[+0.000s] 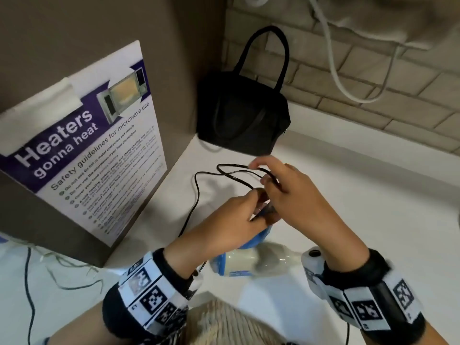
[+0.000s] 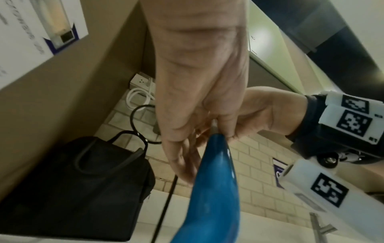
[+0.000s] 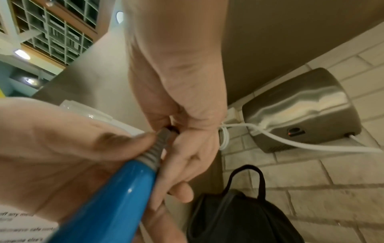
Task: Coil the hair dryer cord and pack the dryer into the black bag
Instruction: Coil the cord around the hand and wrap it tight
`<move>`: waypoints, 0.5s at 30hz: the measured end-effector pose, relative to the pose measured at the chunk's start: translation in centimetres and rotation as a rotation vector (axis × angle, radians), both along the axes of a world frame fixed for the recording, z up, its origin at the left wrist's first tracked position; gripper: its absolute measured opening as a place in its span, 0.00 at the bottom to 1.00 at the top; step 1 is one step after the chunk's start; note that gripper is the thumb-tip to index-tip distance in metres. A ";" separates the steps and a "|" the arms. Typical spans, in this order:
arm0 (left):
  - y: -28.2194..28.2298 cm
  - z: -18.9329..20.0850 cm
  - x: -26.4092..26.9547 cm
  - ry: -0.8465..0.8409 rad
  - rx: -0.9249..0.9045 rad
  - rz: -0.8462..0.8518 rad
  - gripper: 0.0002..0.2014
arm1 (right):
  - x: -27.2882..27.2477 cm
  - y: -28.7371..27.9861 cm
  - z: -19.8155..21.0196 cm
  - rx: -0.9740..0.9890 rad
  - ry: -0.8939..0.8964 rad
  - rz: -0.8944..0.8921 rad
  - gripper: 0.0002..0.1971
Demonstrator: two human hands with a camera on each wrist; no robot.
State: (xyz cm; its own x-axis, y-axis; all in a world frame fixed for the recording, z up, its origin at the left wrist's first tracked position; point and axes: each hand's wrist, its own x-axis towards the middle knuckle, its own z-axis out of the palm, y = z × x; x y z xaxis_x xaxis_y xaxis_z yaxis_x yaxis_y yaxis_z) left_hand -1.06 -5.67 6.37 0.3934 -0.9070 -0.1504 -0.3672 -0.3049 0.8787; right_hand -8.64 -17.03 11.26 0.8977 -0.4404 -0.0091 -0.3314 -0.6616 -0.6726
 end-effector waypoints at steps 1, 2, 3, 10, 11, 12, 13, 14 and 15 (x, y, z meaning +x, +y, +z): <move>-0.3 0.5 -0.3 0.036 -0.038 0.003 0.08 | -0.2 0.2 0.4 -0.039 0.018 -0.005 0.20; -0.5 0.8 -0.5 0.083 -0.069 0.004 0.08 | -0.4 0.3 0.7 -0.096 0.028 -0.013 0.19; -0.6 1.2 -0.8 0.127 -0.095 0.002 0.08 | -0.6 0.3 1.1 -0.153 0.030 -0.026 0.19; -0.2 4.0 -1.2 0.364 -0.226 -0.057 0.08 | -0.9 -2.1 2.2 -0.205 -0.076 -0.059 0.13; 0.1 4.4 -1.1 0.388 -0.234 -0.058 0.09 | -0.9 -2.6 2.2 -0.205 -0.091 -0.042 0.12; 0.2 4.8 -1.1 0.418 -0.242 -0.057 0.10 | -0.9 -3.0 2.1 -0.197 -0.096 -0.013 0.12; 0.4 5.1 -1.0 0.448 -0.251 -0.055 0.11 | -0.9 -3.3 2.1 -0.177 -0.097 0.021 0.14; 0.4 5.3 -0.9 0.470 -0.257 -0.053 0.11 | -0.9 -3.5 2.0 -0.152 -0.101 0.051 0.17; 0.5 5.6 -0.8 0.486 -0.260 -0.045 0.10 | -0.9 -3.5 2.1 -0.129 -0.114 0.066 0.20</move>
